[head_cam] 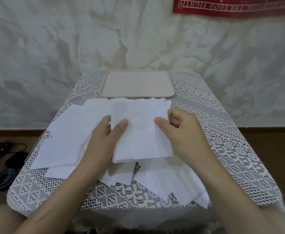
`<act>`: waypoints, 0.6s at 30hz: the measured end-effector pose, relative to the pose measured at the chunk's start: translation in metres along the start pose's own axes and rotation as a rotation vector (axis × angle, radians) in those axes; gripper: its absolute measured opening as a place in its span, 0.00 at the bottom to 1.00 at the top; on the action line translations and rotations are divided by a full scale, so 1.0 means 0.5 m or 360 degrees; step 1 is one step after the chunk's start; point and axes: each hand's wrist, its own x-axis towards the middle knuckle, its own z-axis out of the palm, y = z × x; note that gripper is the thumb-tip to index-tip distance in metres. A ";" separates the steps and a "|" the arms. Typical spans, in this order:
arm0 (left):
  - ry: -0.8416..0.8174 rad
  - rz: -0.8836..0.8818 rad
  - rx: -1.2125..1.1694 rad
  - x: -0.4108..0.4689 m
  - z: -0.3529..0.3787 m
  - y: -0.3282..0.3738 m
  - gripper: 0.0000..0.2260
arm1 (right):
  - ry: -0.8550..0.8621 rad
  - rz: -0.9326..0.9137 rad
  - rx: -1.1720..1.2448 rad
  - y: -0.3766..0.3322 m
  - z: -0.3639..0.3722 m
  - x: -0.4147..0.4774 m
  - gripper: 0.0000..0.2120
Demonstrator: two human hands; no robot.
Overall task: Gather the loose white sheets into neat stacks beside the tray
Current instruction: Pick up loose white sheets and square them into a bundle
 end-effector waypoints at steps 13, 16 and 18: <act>0.0000 0.0004 -0.0034 0.006 -0.009 0.003 0.21 | -0.0047 0.0099 0.0003 -0.006 0.053 -0.002 0.16; 0.0012 -0.0038 -0.0318 0.015 -0.008 0.018 0.20 | -0.0129 0.0187 -0.0015 -0.005 0.044 -0.006 0.24; -0.0030 -0.0027 -0.0555 0.016 -0.002 0.029 0.20 | -0.0300 0.0288 0.0091 -0.008 0.039 -0.009 0.33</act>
